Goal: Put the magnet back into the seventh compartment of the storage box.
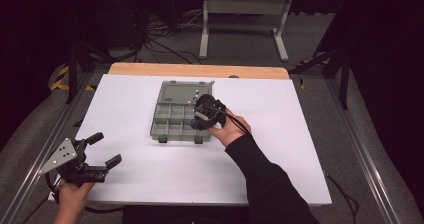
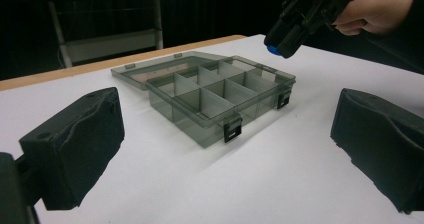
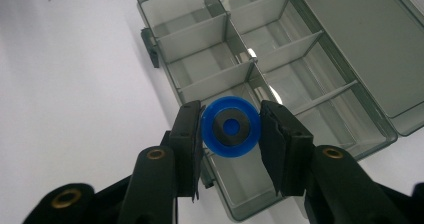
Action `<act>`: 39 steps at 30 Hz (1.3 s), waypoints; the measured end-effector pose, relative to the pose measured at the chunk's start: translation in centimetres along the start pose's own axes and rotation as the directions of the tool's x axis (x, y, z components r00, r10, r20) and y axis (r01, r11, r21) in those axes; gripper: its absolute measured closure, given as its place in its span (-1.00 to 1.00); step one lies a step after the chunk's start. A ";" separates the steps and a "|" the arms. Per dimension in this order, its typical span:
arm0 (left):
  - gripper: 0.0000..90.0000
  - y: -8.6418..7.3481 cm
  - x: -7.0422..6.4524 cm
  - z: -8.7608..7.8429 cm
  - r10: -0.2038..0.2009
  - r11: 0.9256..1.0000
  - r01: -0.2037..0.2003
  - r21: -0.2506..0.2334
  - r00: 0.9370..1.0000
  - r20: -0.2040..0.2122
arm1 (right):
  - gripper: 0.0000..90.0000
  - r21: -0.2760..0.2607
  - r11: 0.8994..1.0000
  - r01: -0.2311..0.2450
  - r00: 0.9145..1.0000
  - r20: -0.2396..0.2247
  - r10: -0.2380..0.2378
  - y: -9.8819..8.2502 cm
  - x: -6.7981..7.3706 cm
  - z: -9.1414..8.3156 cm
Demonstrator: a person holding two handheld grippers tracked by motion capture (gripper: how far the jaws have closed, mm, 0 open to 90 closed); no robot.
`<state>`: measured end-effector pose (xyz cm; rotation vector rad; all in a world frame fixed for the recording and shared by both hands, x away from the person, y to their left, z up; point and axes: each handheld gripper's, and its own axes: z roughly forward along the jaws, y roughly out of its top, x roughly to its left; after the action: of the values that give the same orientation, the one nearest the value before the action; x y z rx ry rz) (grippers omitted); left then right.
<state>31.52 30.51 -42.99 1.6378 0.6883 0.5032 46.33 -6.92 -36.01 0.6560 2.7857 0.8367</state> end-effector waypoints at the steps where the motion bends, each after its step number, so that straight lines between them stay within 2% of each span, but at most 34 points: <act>1: -0.98 0.0 0.0 0.0 0.000 1.000 0.000 0.000 1.000 0.000 | 0.37 0.003 1.000 -0.004 1.000 0.000 0.004 0.0 -0.1 0.3; 20: -0.98 0.0 0.0 0.0 0.001 1.000 -0.001 0.001 1.000 0.003 | 0.37 0.036 0.999 -0.014 1.000 0.015 0.013 0.3 -0.9 3.4; 39: -0.97 0.0 0.0 0.0 -0.002 1.000 0.002 0.001 1.000 0.007 | 0.36 0.075 0.997 -0.009 1.000 0.012 0.008 0.4 -0.7 5.6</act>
<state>31.51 30.54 -42.97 1.6390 0.6849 0.4952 48.62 -4.21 -40.39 0.6835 2.8171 0.7306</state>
